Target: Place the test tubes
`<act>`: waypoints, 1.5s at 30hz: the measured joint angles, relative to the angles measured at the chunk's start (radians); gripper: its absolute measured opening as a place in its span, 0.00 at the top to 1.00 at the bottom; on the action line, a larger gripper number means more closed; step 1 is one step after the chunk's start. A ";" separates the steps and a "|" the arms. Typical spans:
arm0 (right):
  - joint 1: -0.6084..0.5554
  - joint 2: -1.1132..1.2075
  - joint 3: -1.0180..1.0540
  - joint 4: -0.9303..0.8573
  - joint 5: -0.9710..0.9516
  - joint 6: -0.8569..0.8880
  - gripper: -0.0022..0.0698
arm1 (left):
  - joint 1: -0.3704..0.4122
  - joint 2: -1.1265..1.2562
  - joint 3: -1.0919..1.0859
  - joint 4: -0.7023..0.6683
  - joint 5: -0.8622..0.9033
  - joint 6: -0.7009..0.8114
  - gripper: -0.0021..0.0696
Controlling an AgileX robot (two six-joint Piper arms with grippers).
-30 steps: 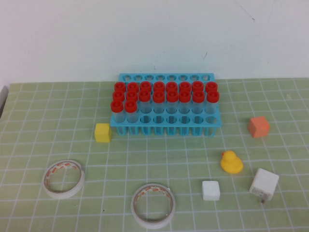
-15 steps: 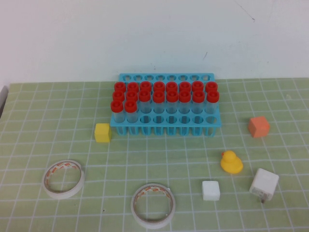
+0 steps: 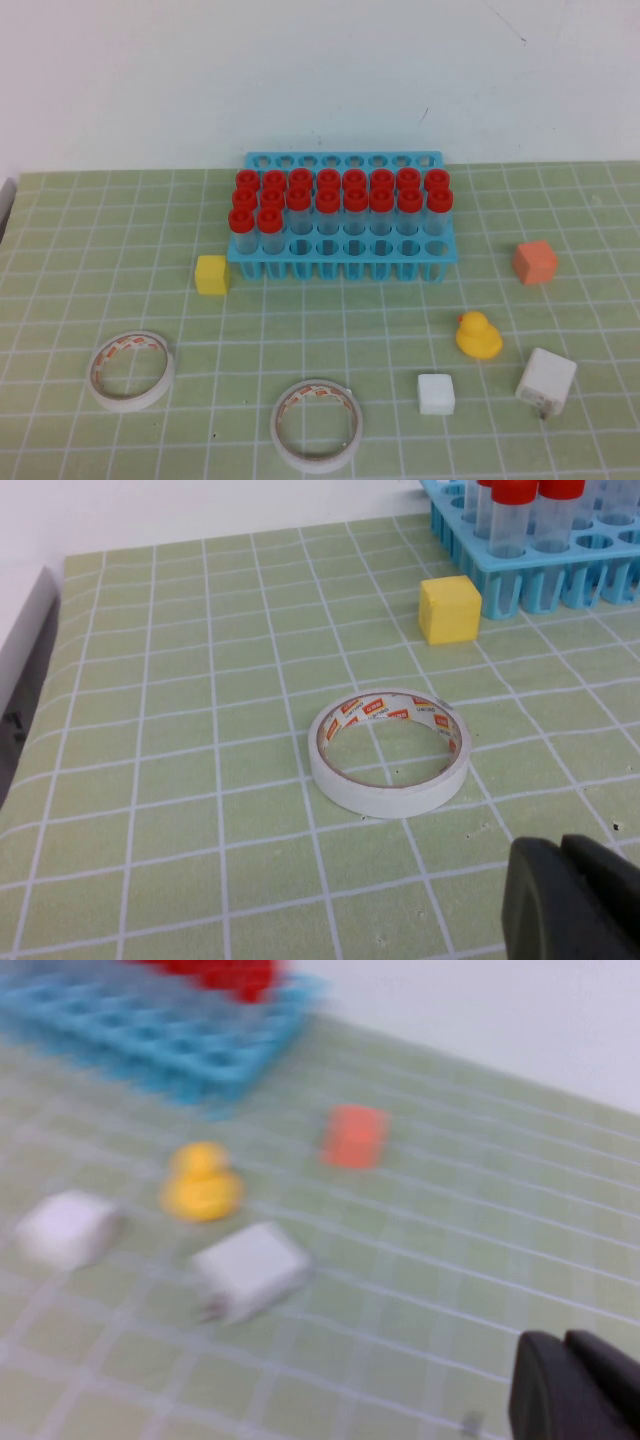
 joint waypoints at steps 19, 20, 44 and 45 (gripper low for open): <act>-0.503 -0.176 0.154 0.012 -0.130 0.025 0.97 | 0.000 0.000 0.000 0.000 0.000 0.000 0.97; -0.503 -0.176 0.154 0.021 -0.141 0.025 0.97 | 0.000 0.000 0.000 0.000 0.000 0.000 0.97; -0.593 -0.178 0.352 0.383 -0.362 -0.355 0.97 | 0.000 0.000 0.000 -0.002 0.000 0.000 0.97; -0.593 -0.178 0.352 0.365 -0.338 -0.340 0.97 | 0.000 0.000 0.000 -0.002 0.000 0.000 0.97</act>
